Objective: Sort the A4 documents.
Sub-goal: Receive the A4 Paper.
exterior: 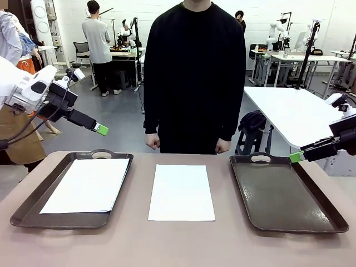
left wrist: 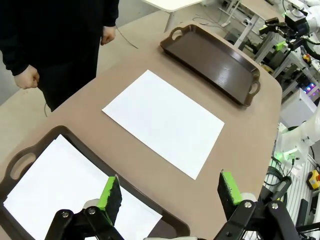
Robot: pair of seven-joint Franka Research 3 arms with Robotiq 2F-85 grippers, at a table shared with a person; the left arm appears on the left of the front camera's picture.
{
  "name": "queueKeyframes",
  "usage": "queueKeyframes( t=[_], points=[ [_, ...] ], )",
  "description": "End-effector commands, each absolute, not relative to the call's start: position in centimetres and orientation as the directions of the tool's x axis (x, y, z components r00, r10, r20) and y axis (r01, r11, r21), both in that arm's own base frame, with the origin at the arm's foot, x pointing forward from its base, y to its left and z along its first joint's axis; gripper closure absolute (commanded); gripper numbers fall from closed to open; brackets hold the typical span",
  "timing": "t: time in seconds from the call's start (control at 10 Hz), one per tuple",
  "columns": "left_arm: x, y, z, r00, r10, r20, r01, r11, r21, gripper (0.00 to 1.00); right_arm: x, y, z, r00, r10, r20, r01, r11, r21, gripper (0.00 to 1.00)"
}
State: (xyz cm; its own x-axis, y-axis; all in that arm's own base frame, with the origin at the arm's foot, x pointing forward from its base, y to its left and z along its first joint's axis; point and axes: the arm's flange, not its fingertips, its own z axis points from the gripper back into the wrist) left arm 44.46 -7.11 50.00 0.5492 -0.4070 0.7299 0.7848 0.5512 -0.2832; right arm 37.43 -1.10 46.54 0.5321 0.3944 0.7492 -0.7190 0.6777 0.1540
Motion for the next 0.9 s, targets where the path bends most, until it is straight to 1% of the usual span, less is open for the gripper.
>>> queueKeyframes(
  t=[0.0, 0.3, 0.4, 0.8],
  points=[
    [44.56, -7.08, 50.11, 0.572, -0.382, 0.726, 0.778, 0.533, -0.333, 0.00, 37.92, -1.03, 46.19, 0.514, 0.384, 0.767, -0.732, 0.662, 0.160, 0.00],
    [44.73, -7.02, 50.35, 0.588, -0.367, 0.721, 0.759, 0.559, -0.334, 0.00, 37.92, -1.03, 46.19, 0.514, 0.384, 0.767, -0.732, 0.662, 0.160, 0.00],
    [44.32, -6.93, 49.99, 0.562, -0.401, 0.723, 0.784, 0.536, -0.312, 0.00, 37.92, -1.03, 46.19, 0.514, 0.384, 0.767, -0.732, 0.662, 0.160, 0.00],
    [44.32, -6.93, 49.99, 0.562, -0.401, 0.723, 0.784, 0.536, -0.312, 0.00, 37.92, -1.03, 46.19, 0.514, 0.384, 0.767, -0.732, 0.662, 0.160, 0.00]
  ],
)
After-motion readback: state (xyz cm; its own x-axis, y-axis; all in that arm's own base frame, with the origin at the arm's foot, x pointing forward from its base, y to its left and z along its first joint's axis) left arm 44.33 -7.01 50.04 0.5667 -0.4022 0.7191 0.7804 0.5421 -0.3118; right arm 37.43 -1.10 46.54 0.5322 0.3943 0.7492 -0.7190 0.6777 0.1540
